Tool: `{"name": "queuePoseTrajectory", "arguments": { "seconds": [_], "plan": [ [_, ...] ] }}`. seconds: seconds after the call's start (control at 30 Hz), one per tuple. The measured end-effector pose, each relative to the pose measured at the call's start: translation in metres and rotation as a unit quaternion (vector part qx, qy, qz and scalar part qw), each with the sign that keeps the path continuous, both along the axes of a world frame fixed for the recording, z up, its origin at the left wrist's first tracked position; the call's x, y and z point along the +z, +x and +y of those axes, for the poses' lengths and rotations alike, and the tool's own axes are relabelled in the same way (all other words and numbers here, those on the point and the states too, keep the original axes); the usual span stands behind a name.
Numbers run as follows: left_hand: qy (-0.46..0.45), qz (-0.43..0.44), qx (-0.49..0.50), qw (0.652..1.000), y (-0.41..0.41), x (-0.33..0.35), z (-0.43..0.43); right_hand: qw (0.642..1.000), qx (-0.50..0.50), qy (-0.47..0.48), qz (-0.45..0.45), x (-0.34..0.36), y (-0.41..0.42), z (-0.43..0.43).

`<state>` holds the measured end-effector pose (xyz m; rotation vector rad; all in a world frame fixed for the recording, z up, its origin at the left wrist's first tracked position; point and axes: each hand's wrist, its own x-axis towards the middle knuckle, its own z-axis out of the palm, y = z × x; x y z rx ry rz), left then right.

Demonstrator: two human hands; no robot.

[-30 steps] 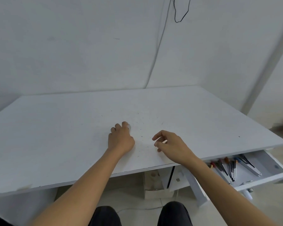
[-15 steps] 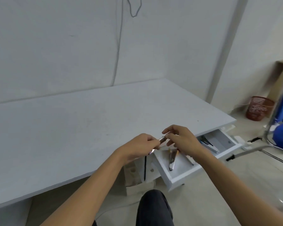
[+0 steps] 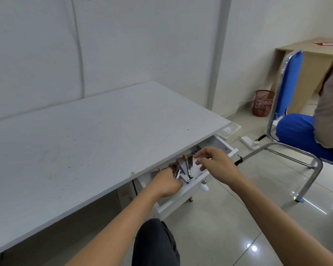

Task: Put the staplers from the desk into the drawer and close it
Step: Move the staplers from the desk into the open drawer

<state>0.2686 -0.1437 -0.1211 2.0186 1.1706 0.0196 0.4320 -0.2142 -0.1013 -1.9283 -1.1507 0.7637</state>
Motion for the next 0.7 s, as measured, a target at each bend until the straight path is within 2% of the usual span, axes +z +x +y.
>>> {"name": "queuePoseTrajectory", "arguments": {
  "seconds": [0.17, 0.37, 0.53, 0.6, 0.7],
  "plan": [
    [-0.004, -0.053, 0.022, 0.998, 0.004, -0.009, 0.009, 1.0, 0.009, -0.003, -0.001, -0.001, 0.006, 0.003],
    [0.022, -0.046, 0.001, 0.999, -0.009, -0.005, 0.011, 1.0, 0.018, -0.008, -0.006, -0.007, 0.005, 0.007],
    [0.068, -0.011, -0.074, 0.995, -0.028, 0.004, 0.005, 1.0, 0.009, -0.012, -0.007, -0.01, 0.0, 0.007],
    [0.082, -0.055, -0.088, 0.991, -0.034, 0.011, 0.001, 1.0, 0.013, -0.01, -0.01, -0.01, -0.005, 0.008],
    [0.101, -0.176, -0.042, 0.978, -0.044, 0.021, -0.005, 1.0, 0.004, -0.001, 0.002, -0.014, -0.008, 0.002]
  ]
}}
